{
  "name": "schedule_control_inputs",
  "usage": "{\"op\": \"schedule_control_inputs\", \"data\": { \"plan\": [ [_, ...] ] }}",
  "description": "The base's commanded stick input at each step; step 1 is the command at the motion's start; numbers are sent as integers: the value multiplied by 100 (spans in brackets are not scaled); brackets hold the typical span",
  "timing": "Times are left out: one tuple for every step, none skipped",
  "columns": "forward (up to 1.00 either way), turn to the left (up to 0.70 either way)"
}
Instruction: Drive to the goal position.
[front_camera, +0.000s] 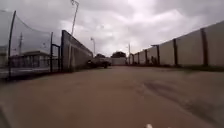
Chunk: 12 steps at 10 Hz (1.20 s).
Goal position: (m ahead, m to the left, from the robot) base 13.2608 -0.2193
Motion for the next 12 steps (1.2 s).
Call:
{"op": "schedule_control_inputs", "data": {
  "plan": [
    [100,0],
    [100,0],
    [100,0],
    [100,0],
    [100,0],
    [100,0],
    [100,0],
    [100,0],
    [100,0],
    [100,0],
    [100,0],
    [100,0]
  ]
}}
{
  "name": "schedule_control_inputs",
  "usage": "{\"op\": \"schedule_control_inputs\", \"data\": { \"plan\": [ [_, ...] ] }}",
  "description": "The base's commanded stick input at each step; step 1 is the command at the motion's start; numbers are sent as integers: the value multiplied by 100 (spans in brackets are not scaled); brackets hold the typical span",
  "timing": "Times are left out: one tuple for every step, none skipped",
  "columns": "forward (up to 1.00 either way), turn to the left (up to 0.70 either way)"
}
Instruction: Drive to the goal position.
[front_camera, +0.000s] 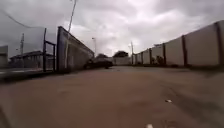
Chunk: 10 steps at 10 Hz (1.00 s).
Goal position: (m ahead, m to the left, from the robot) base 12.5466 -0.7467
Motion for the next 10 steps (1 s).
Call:
{"op": "schedule_control_inputs", "data": {
  "plan": [
    [100,0],
    [100,0],
    [100,0],
    [100,0],
    [100,0],
    [100,0],
    [100,0],
    [100,0],
    [100,0],
    [100,0]
  ]
}}
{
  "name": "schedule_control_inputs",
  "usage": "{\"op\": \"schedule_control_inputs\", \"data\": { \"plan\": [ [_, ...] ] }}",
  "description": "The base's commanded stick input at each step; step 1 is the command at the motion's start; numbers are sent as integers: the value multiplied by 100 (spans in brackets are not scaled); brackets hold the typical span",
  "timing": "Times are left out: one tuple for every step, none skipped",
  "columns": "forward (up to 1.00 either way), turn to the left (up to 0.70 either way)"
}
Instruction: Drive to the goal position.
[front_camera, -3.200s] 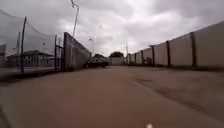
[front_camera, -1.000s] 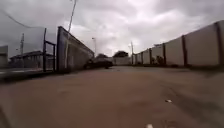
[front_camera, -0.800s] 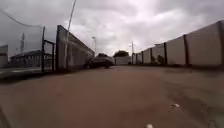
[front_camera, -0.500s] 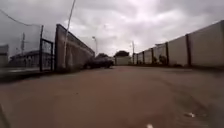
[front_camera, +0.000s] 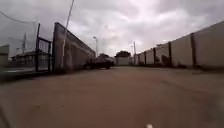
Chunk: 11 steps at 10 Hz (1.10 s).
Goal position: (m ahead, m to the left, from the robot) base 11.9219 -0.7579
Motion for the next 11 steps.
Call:
{"op": "schedule_control_inputs", "data": {
  "plan": [
    [100,0],
    [100,0],
    [100,-9],
    [100,-3],
    [100,-6],
    [100,-17],
    [100,-10],
    [100,0],
    [100,0],
    [100,-22],
    [100,-6]
  ]
}}
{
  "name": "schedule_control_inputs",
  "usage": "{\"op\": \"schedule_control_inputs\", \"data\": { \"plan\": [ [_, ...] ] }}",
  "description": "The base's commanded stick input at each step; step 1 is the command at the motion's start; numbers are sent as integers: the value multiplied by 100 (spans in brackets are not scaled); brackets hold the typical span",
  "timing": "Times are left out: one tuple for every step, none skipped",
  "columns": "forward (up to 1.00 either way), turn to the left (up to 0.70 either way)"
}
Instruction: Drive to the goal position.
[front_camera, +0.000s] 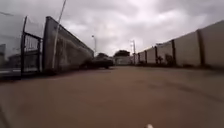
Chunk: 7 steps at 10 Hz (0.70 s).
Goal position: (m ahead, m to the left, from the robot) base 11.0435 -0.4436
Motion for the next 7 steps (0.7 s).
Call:
{"op": "schedule_control_inputs", "data": {
  "plan": [
    [100,-9],
    [100,-24],
    [100,0],
    [100,0],
    [100,0],
    [100,0],
    [100,0]
  ]
}}
